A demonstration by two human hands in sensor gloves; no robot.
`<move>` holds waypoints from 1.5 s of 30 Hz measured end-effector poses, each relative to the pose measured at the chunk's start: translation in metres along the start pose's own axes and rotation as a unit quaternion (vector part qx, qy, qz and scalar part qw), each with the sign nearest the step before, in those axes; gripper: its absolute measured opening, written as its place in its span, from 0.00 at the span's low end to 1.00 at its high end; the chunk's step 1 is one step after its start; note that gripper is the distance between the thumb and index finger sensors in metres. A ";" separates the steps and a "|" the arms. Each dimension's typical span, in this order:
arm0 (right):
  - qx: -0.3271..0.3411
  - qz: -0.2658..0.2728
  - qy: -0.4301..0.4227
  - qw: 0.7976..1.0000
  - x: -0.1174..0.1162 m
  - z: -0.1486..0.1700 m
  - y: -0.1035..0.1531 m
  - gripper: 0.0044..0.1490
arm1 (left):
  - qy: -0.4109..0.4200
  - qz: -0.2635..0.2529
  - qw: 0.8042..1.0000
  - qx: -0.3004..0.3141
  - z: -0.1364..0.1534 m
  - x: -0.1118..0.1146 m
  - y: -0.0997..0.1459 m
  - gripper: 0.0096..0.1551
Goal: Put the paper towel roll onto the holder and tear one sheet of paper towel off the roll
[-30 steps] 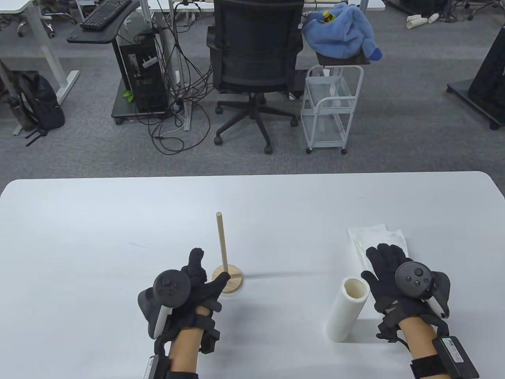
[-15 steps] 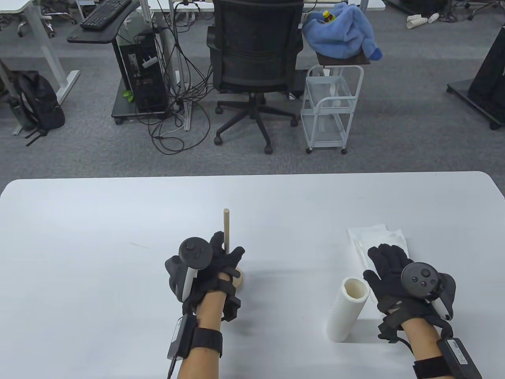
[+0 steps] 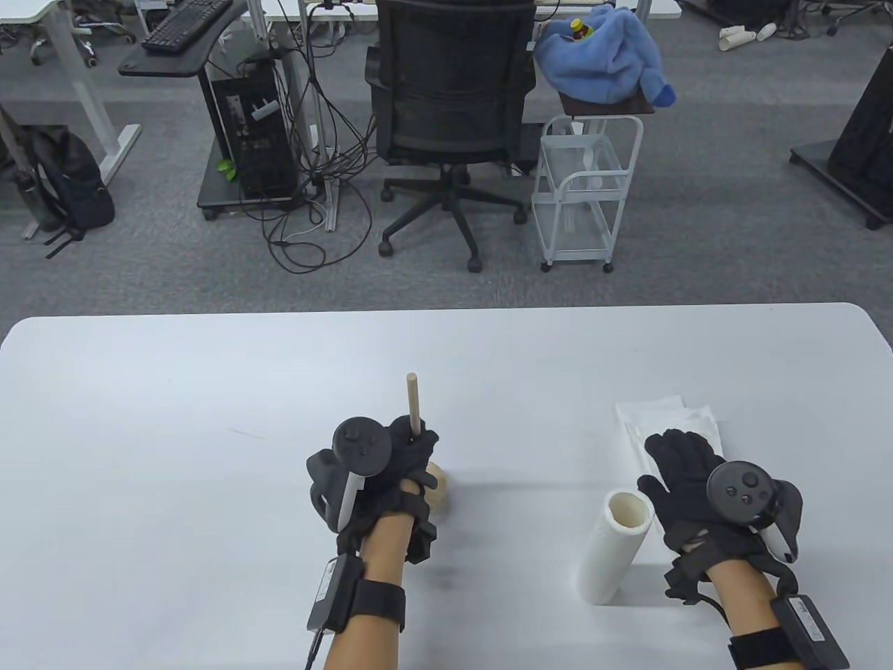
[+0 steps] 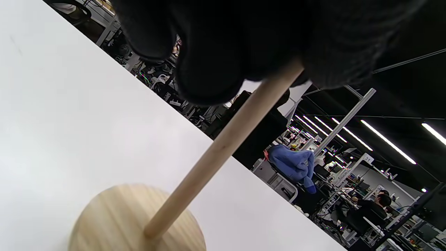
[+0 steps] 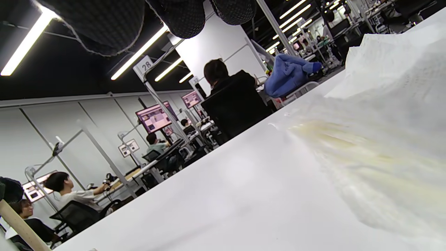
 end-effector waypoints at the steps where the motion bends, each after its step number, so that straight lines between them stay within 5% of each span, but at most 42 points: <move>1: -0.001 0.000 -0.001 1.000 0.000 0.000 0.000 0.42 | 0.002 0.000 1.000 0.000 -0.002 0.001 0.001 0.23; 19: -0.003 0.006 -0.033 0.999 0.011 0.004 0.004 0.42 | -0.013 0.045 0.997 0.061 -0.065 0.053 0.029 0.22; 31: -0.004 0.003 -0.044 0.999 0.012 0.006 0.005 0.42 | -0.006 0.078 0.996 0.053 -0.059 0.075 0.031 0.27; 37: -0.004 0.008 -0.053 0.999 0.017 0.009 0.007 0.42 | 0.013 0.075 0.995 0.057 -0.038 0.043 0.037 0.43; 45: 0.015 0.031 -0.083 0.996 0.031 0.005 0.013 0.42 | -0.069 0.004 0.995 0.077 0.016 -0.024 0.055 0.40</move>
Point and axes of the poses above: the tracker on the back of each hand, its own z axis roughly to the little-finger side, its own y axis roughly from the fingertips to the wrist, x = y × z, the point moved 5 cm from there along -y, roughly from the wrist to the fingertips, and after that the axes turned 7 degrees about -x, right-handed, at the moved point
